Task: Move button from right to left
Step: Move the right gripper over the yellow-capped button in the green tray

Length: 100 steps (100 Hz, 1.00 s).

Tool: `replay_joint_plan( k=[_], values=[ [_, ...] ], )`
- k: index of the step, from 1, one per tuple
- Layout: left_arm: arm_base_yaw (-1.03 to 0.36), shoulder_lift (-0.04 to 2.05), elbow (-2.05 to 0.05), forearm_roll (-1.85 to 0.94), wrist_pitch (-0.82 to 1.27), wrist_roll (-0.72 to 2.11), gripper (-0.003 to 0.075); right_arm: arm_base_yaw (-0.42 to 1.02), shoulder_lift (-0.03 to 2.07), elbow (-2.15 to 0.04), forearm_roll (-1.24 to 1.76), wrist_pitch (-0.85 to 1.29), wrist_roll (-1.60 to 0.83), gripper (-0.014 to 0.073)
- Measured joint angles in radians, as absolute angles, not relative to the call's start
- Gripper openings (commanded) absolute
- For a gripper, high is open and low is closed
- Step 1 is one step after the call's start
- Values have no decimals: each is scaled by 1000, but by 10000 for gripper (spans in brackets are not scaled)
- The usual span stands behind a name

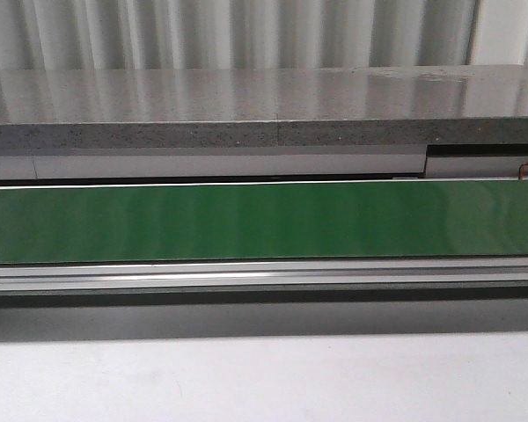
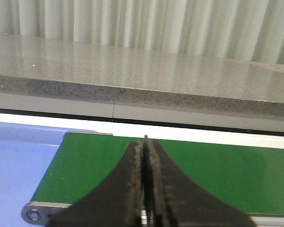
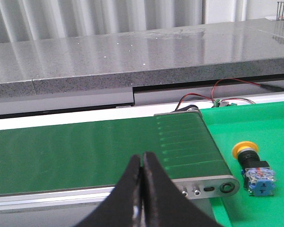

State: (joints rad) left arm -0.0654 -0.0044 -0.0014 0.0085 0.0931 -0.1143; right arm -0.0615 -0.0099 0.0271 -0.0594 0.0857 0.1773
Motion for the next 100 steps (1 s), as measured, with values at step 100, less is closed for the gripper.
replay_joint_plan(
  k=[100],
  values=[
    [-65,-4,-1,9,93,-114,-20,-61,-10,24,-168,-12,129,-67]
  ],
)
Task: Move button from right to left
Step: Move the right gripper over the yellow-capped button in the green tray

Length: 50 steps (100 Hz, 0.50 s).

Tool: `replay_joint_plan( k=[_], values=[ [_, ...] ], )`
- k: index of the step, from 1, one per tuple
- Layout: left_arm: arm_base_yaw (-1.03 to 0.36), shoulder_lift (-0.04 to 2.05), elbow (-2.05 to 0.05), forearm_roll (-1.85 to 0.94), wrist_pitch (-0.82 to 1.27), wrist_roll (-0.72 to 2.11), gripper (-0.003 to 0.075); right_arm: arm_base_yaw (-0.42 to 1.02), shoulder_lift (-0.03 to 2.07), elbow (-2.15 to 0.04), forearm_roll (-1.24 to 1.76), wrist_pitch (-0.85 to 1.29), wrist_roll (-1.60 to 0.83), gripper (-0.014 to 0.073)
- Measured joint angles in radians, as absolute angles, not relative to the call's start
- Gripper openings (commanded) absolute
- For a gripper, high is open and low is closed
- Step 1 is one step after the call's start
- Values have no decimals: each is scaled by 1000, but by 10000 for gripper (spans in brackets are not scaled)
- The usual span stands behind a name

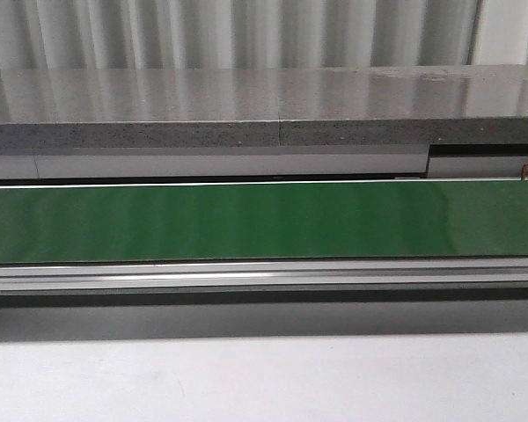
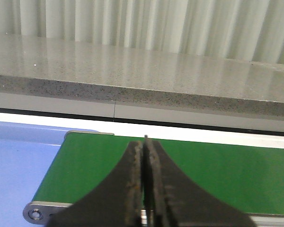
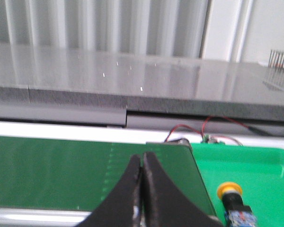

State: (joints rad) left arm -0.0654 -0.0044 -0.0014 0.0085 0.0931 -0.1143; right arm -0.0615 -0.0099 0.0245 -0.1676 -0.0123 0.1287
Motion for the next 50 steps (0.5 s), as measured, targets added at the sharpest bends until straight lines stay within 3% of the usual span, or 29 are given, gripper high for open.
replay_joint_plan(
  k=[22,50],
  values=[
    [-65,-4,-1,9,93,-114,-20,-61,36,-154,-111,129,133,-67],
    [-65,-4,-1,9,93,-114,-20,-61,445,-587,-105,637,133,-67]
  ],
)
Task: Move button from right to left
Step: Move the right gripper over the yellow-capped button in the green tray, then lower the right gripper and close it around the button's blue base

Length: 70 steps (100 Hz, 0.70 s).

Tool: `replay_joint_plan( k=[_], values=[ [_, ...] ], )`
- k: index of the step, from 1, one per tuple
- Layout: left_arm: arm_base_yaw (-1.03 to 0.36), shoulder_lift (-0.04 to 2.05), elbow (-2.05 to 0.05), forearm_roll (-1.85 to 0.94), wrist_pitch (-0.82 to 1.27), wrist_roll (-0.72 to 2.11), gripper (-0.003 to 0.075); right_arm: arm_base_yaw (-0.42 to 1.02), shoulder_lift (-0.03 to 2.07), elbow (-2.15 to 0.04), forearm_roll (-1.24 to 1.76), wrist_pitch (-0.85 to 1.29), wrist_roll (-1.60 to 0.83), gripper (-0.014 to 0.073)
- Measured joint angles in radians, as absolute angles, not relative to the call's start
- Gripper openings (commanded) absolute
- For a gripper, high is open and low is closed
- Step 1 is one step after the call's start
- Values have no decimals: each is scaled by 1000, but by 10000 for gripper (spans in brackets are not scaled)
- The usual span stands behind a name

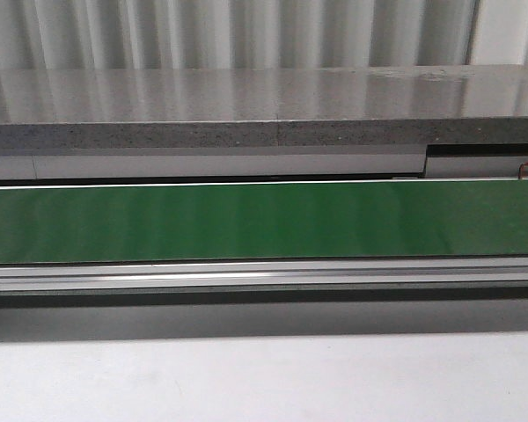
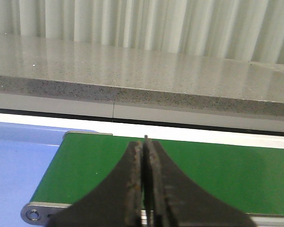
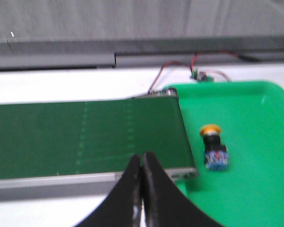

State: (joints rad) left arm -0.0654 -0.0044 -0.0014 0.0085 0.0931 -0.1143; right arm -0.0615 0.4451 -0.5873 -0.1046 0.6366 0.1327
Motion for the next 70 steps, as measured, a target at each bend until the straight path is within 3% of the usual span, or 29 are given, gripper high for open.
replay_joint_plan(
  k=[17,29,36,45,57,59,65,70],
  values=[
    [-65,-4,-1,7,93,-114,-20,-61,698,-782,-103,870,133,-67],
    [-65,-4,-1,7,93,-114,-20,-61,818,-844,-101,916,135,-62],
    [-65,-4,-1,7,93,-114,-20,-61,869,-851,-100,920,135,-17],
    [-65,-4,-1,7,93,-114,-20,-61,920,-854,-98,922,135,148],
    [-65,-4,-1,0,93,-114,-20,-61,964,-854,-98,924,135,491],
    [-65,-4,-1,0,93,-114,-20,-61,970,-854,-98,924,135,582],
    [-65,-4,-1,0,93,-114,-20,-61,974,-854,-98,924,135,673],
    [-65,-4,-1,0,93,-114,-20,-61,976,-854,-98,920,135,648]
  ],
)
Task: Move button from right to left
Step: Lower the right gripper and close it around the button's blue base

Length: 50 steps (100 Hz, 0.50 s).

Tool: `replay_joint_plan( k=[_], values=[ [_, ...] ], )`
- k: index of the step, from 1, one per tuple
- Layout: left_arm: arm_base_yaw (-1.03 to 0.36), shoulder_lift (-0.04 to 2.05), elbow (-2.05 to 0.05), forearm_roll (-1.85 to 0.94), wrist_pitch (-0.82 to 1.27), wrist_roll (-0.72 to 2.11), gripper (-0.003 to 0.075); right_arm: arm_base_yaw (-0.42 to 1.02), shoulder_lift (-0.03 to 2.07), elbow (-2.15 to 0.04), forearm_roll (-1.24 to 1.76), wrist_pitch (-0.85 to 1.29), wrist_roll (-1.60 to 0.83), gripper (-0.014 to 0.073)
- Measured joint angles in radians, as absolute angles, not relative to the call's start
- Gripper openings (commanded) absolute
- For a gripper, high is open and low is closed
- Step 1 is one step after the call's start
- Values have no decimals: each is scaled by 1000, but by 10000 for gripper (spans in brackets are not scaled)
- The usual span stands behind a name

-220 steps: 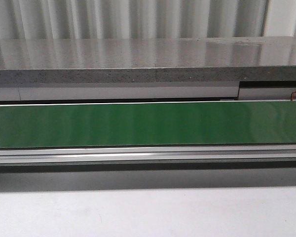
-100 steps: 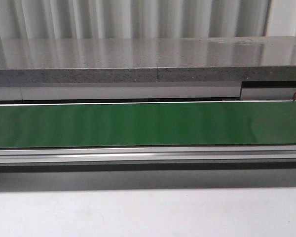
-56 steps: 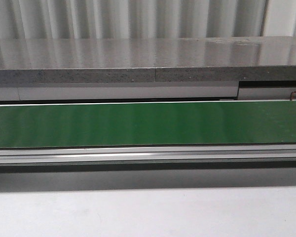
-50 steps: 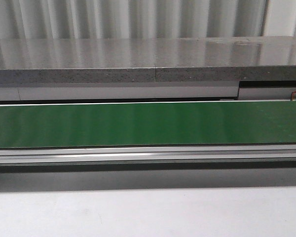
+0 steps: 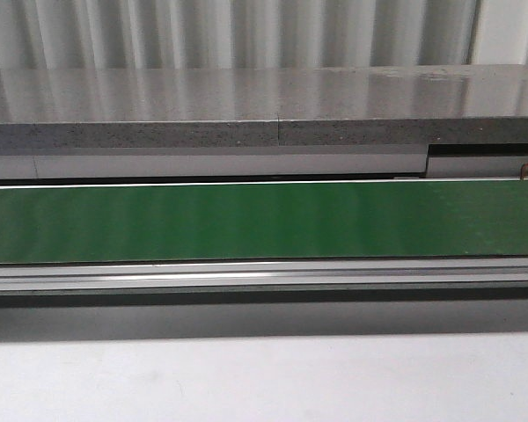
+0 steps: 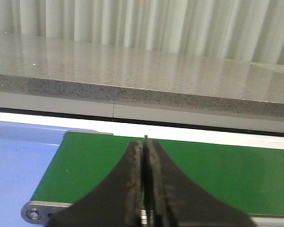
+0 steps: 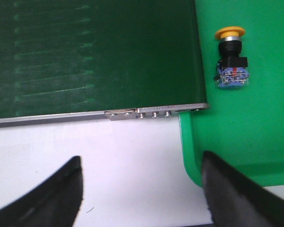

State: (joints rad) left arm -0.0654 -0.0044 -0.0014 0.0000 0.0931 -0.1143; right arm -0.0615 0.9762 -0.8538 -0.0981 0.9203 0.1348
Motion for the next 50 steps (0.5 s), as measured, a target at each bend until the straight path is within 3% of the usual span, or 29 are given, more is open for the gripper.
replay_joint_plan(
  k=[23,50],
  values=[
    [-65,-4,-1,0,93,-114,-20,-61,1001,-875,-96,916,167,643],
    [-65,-4,-1,0,93,-114,-20,-106,1171,-1017,-96,928,174,643]
  ],
)
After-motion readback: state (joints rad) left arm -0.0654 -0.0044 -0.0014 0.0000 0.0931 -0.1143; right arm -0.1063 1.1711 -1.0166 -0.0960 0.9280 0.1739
